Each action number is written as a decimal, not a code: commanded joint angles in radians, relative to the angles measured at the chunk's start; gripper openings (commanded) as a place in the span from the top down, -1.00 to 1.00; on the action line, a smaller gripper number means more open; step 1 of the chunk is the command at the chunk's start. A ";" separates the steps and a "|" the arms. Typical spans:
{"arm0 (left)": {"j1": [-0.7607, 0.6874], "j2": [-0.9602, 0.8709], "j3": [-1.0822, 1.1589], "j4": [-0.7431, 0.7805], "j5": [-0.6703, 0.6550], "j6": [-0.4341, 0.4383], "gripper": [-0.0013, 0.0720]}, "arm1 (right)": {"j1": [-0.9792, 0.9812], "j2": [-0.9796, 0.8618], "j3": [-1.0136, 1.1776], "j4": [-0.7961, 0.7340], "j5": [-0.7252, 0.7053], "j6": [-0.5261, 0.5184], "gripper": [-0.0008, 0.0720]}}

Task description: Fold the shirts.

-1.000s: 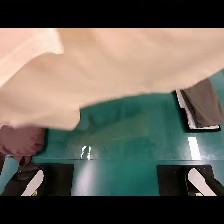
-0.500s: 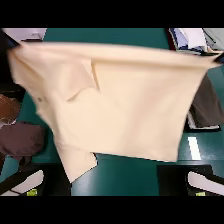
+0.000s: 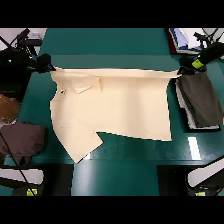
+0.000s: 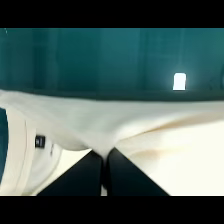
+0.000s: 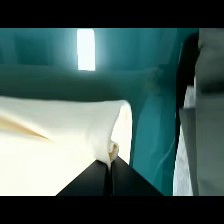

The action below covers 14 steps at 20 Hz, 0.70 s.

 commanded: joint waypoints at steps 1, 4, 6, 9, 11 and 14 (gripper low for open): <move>0.000 -0.041 0.033 0.030 -0.033 0.058 0.90 | 0.008 -0.023 -0.003 -0.008 -0.032 -0.014 0.95; -0.002 -0.041 -0.008 0.177 -0.167 0.042 0.91 | 0.033 0.090 -0.232 -0.016 -0.079 -0.024 0.95; -0.002 -0.041 -0.072 0.203 -0.174 0.042 0.91 | 0.051 0.154 -0.367 -0.014 -0.144 -0.025 0.95; -0.002 -0.041 -0.172 0.204 -0.175 0.045 0.90 | 0.082 0.212 -0.504 -0.005 -0.197 -0.025 0.94; -0.002 -0.041 -0.219 0.209 -0.183 0.041 0.43 | 0.088 0.224 -0.546 0.021 -0.204 -0.025 0.94; -0.002 -0.023 -0.232 0.212 -0.211 0.024 -0.16 | 0.075 0.224 -0.532 0.047 -0.195 -0.030 -0.15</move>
